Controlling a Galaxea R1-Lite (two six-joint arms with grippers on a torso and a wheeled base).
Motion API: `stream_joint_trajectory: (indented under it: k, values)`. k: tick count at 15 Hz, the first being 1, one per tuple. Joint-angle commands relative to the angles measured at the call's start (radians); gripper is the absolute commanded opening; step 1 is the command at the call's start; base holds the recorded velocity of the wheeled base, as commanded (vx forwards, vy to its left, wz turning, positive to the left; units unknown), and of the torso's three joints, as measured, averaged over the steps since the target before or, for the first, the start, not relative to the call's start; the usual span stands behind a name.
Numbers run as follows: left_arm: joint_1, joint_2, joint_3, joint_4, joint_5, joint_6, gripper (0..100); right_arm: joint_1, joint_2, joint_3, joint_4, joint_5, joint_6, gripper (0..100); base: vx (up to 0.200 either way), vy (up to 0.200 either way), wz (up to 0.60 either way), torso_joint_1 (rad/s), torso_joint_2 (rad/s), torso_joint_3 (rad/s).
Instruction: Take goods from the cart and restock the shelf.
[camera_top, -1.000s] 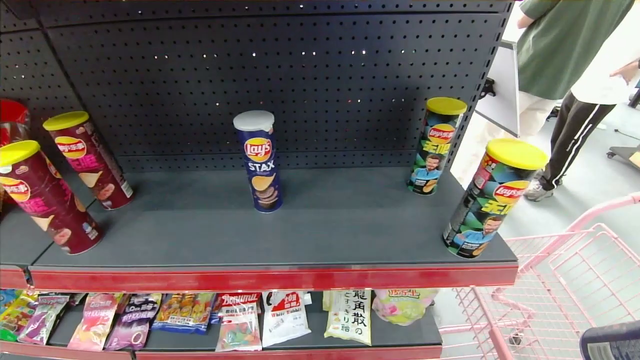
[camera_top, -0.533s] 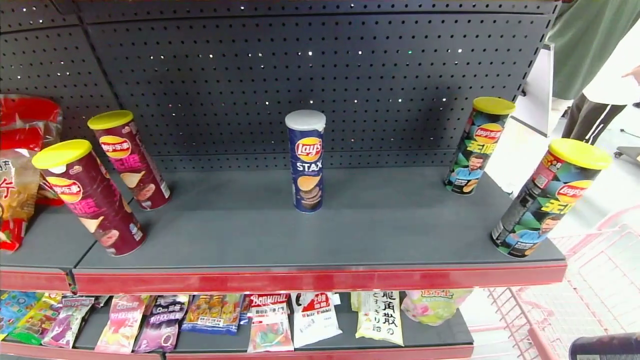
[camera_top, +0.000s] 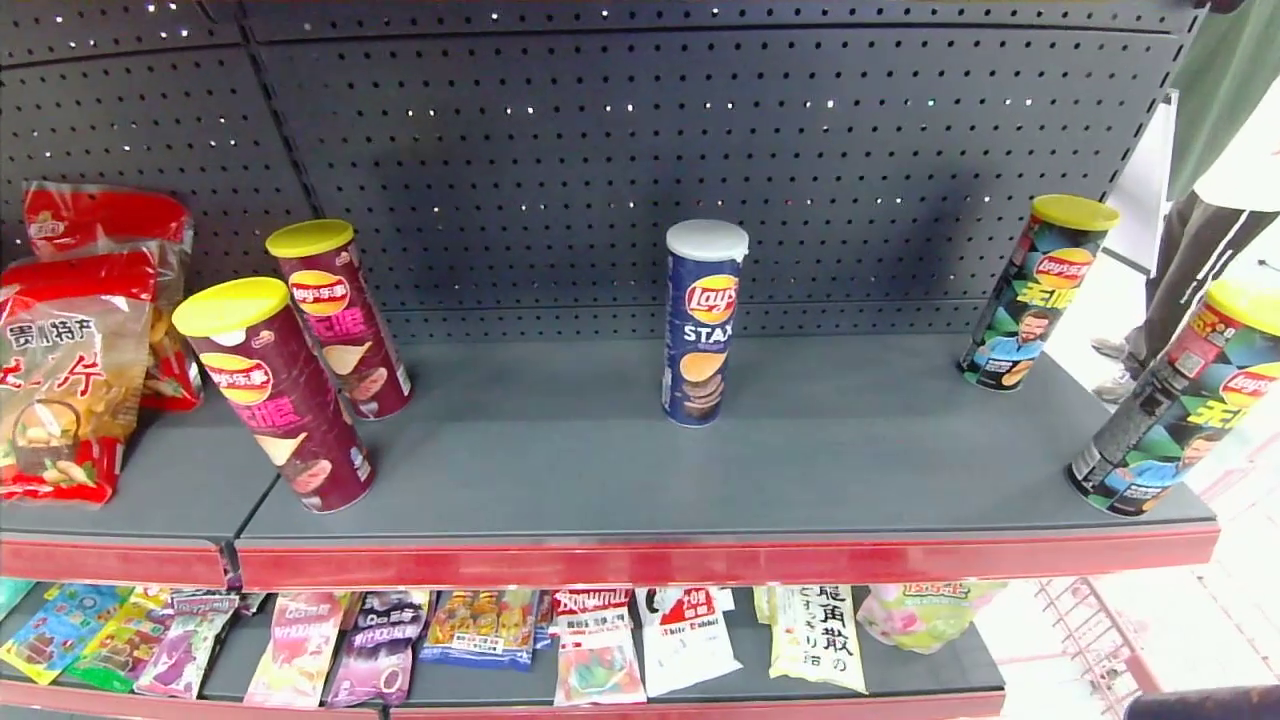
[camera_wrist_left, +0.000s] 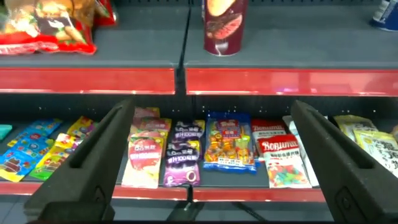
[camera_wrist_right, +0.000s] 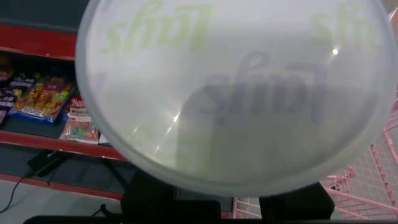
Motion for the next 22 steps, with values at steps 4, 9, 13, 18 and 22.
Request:
stream_joint_trajectory:
  k: [4,9,13,18,22]
  values:
    - [-0.016,0.039,0.0,-0.002,-0.081,0.028,100,-0.001,-0.09,0.066,-0.004,0.013,0.0,0,0.0,0.0,0.0,0.0,0.0,0.0]
    - [-0.016,0.039,-0.002,-0.001,-0.133,0.071,100,-0.003,-0.096,0.066,-0.004,0.004,0.006,0,0.0,0.0,0.0,0.0,0.0,0.0]
    - [-0.062,0.604,-0.571,-0.064,-0.178,-0.16,100,-0.004,-0.087,0.066,-0.004,-0.008,-0.003,0,0.0,0.0,0.0,0.0,0.0,0.0]
    - [-0.327,0.909,-0.615,-0.107,-0.527,0.097,100,0.0,-0.107,0.066,-0.004,-0.004,-0.005,0,0.0,0.0,0.0,0.0,0.0,0.0]
    - [-0.421,1.397,-0.78,-0.338,-0.521,0.133,100,0.002,-0.116,0.066,-0.004,-0.007,-0.005,0,0.0,0.0,0.0,0.0,0.0,0.0]
